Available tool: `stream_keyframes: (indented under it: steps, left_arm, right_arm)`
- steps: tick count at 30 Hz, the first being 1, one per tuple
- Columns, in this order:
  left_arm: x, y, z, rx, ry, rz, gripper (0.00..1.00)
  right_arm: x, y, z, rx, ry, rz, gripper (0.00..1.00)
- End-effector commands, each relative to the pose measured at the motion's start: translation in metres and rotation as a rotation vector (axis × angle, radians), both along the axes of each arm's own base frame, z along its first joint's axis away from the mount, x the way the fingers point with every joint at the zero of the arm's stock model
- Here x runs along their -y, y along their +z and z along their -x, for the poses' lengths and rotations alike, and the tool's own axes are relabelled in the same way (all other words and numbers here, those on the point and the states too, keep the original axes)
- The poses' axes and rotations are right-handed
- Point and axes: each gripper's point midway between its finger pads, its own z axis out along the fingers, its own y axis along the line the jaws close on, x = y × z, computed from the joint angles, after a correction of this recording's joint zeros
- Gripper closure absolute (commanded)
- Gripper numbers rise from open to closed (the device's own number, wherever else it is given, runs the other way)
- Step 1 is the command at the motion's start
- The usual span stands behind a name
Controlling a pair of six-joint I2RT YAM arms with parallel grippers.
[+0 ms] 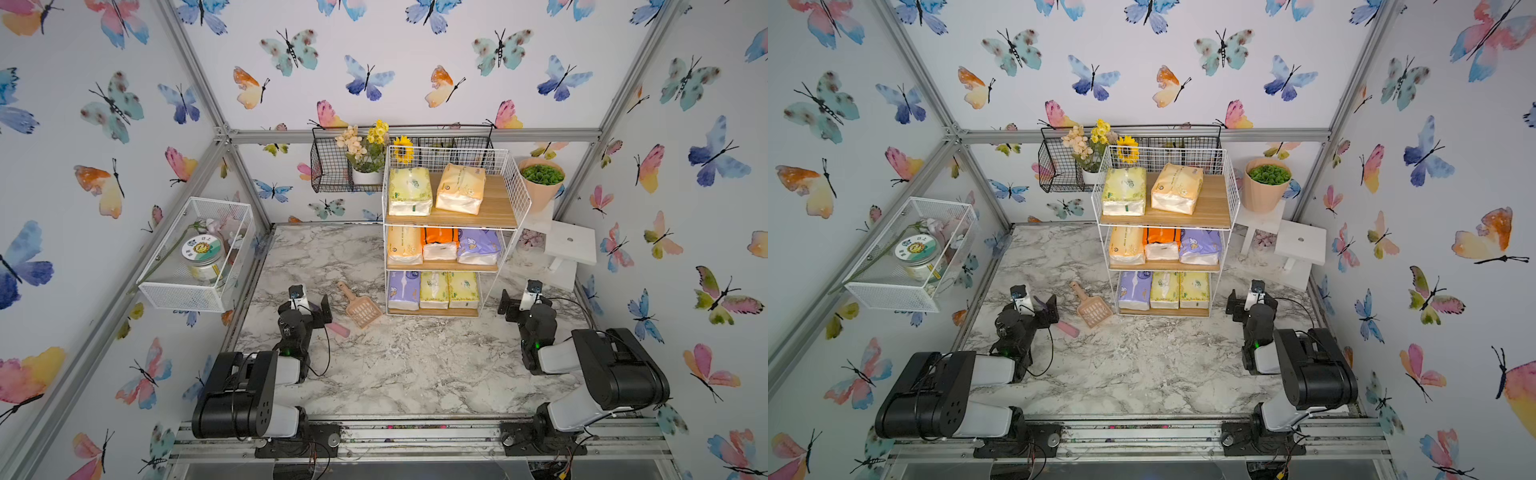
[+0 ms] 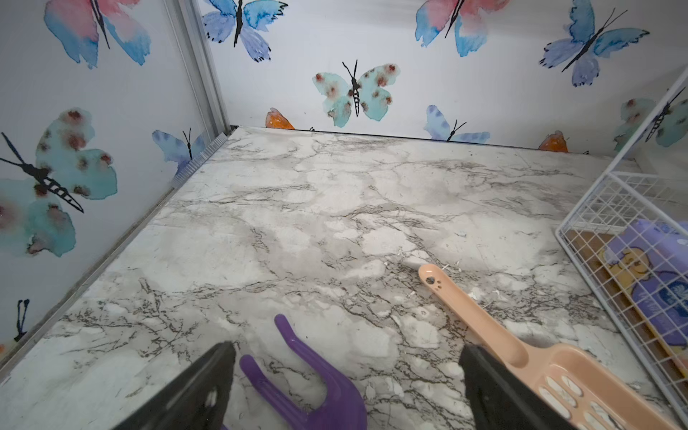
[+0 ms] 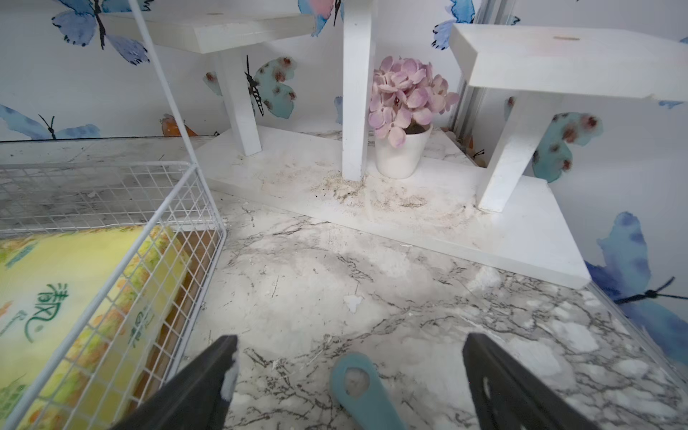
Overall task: Remove the tissue boxes from the shelf
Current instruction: Pick up a box of tissues from the shelf.
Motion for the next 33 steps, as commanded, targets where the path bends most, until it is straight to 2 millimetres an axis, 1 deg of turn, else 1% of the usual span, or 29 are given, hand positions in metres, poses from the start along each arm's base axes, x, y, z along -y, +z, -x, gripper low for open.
stream_keyframes:
  steps: [1, 10, 12, 13, 14, 16, 18, 19, 22, 24, 26, 28, 29, 31, 33]
  left_arm:
    - [0.000, 0.012, -0.003, 0.038, 0.002, -0.012, 0.01]
    - [0.000, 0.011, -0.003, 0.036, 0.001, -0.010, 0.01]
    - [0.000, 0.014, 0.000, 0.049, 0.004, -0.010, 0.01]
    - [-0.001, 0.017, 0.001, 0.059, 0.008, -0.009, 0.01]
    - [-0.002, 0.021, 0.003, 0.065, 0.016, -0.005, 0.01]
    - [-0.004, 0.030, 0.004, 0.064, 0.026, -0.002, 0.01]
    - [-0.005, 0.038, 0.008, 0.058, 0.036, 0.012, 0.01]
    - [-0.007, 0.045, 0.010, 0.069, 0.048, 0.027, 0.01]
    - [-0.012, 0.062, 0.019, 0.086, 0.091, 0.090, 0.01]
    - [-0.015, 0.067, 0.021, 0.042, 0.120, 0.135, 0.01]
    - [-0.017, 0.076, 0.025, 0.001, 0.146, 0.165, 0.01]
    - [-0.024, 0.083, 0.032, -0.018, 0.201, 0.209, 0.01]
    - [-0.027, 0.087, 0.036, -0.019, 0.228, 0.231, 0.01]
    - [-0.037, 0.089, 0.045, -0.021, 0.305, 0.292, 0.01]
    - [-0.046, 0.092, 0.055, -0.019, 0.380, 0.350, 0.01]
  right_arm:
    - [-0.002, 0.008, -0.003, 0.030, 0.015, 0.001, 0.01]
    - [-0.002, 0.008, -0.003, 0.028, 0.015, 0.001, 0.01]
    - [-0.002, 0.008, -0.004, 0.029, 0.016, 0.002, 0.01]
    - [-0.002, 0.010, -0.001, 0.041, 0.020, -0.001, 0.01]
    - [-0.003, 0.014, 0.001, 0.061, 0.022, 0.000, 0.01]
    - [-0.002, 0.030, 0.008, 0.121, 0.021, -0.001, 0.01]
    - [0.000, 0.040, 0.014, 0.112, 0.013, -0.012, 0.01]
    - [0.001, 0.046, 0.018, 0.106, 0.006, -0.023, 0.01]
    - [0.001, 0.071, 0.032, 0.151, 0.008, -0.049, 0.01]
    - [0.011, 0.087, 0.043, 0.201, -0.051, -0.090, 0.01]
    - [0.029, 0.095, 0.053, 0.214, -0.171, -0.188, 0.01]
    - [0.050, 0.092, 0.063, 0.153, -0.332, -0.306, 0.01]
    - [0.054, 0.090, 0.067, 0.116, -0.374, -0.326, 0.01]
    - [0.047, 0.090, 0.069, 0.018, -0.343, -0.308, 0.01]
    - [0.032, 0.087, 0.071, -0.062, -0.270, -0.332, 0.01]
